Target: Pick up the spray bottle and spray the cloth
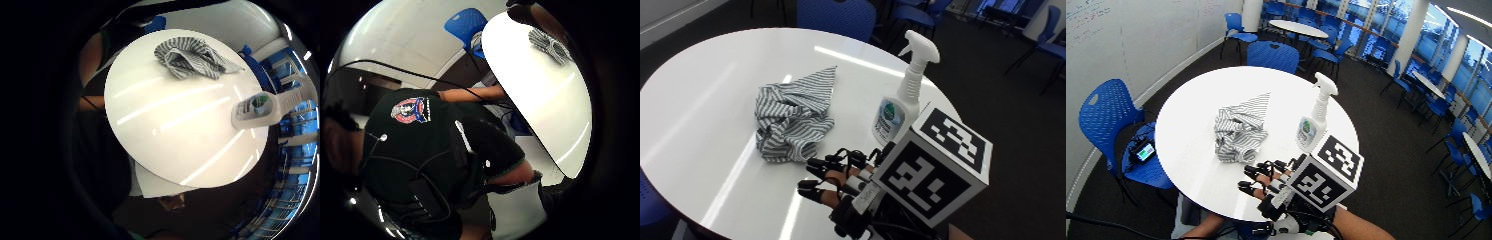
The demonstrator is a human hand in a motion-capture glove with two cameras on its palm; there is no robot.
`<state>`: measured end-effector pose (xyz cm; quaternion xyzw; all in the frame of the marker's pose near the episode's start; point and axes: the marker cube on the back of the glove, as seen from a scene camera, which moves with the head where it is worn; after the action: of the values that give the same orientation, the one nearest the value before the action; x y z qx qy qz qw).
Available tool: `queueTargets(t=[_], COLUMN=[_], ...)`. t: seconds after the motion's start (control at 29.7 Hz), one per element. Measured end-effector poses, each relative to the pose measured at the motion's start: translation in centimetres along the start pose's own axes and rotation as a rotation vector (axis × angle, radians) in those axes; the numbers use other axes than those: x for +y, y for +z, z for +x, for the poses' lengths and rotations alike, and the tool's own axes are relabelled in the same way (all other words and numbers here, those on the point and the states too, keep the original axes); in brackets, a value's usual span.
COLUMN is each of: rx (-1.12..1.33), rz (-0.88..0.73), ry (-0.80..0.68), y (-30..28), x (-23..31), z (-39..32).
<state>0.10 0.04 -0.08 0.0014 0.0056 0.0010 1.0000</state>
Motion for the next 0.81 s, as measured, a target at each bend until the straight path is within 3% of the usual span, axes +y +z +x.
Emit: queueTargets(t=[0.81], rx=[-0.011], rz=[0.029], ry=[0.018], y=[-0.02], x=[-0.38], z=[0.69])
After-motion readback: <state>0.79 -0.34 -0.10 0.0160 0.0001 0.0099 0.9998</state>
